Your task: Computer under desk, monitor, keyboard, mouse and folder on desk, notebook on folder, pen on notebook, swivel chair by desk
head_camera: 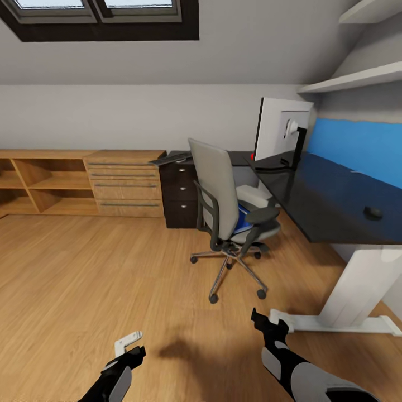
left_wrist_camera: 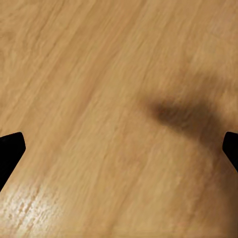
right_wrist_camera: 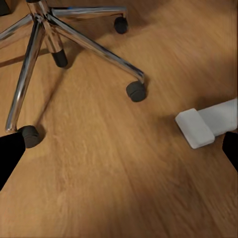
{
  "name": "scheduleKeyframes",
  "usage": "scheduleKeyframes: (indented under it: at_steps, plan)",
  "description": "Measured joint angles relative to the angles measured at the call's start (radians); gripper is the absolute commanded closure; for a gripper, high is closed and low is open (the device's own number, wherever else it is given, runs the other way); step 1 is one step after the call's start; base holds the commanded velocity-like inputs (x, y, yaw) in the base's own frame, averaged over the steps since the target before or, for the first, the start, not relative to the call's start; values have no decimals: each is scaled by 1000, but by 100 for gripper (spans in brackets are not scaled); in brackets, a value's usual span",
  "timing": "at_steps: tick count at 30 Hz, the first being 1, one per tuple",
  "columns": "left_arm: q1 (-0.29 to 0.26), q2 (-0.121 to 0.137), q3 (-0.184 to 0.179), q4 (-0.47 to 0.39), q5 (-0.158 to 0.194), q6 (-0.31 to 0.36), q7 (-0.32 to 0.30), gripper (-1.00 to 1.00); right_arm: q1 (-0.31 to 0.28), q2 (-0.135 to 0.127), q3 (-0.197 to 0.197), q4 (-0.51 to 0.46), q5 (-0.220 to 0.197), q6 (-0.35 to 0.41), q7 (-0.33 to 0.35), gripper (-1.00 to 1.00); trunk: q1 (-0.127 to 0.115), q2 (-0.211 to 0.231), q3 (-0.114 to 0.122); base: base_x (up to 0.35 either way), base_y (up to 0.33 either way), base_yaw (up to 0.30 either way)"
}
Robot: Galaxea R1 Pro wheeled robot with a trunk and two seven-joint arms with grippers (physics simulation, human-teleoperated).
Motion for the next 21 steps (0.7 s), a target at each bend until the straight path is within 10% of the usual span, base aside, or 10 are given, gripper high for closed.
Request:
scheduleKeyframes:
  at_steps: [21]
  plan:
    - [0, -29, -57, -52, -30, 1, 4, -100, 1, 2, 15, 28, 76, -32, 0, -100, 80, -147, -66, 0, 0, 0]
